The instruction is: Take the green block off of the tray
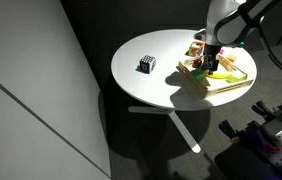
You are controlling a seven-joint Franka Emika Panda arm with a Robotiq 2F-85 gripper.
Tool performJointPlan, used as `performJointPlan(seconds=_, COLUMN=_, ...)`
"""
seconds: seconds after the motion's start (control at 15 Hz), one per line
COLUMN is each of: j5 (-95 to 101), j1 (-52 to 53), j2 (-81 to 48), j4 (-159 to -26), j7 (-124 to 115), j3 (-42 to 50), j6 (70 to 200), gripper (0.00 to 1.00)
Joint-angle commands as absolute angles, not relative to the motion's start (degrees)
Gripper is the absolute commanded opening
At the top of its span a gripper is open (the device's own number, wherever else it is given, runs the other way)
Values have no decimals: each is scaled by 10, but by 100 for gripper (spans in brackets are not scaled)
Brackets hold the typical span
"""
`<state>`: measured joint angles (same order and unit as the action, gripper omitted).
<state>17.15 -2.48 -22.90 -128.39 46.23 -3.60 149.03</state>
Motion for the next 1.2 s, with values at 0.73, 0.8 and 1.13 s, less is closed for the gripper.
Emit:
performJointPlan(seconds=0.73, j5=184, j1=-19, j2=-317, j4=-1213, j7=513, j3=-46, j6=1530, gripper=100)
performJointPlan(seconds=0.8, j5=185, j1=-18, j2=-320, j4=-1210, j7=514, j3=-46, j6=1528, gripper=75)
performJointPlan(seconds=1.13, j5=187, j1=-10, j2=-331, j4=-1195, j7=507, j3=-43, j6=1520, gripper=40)
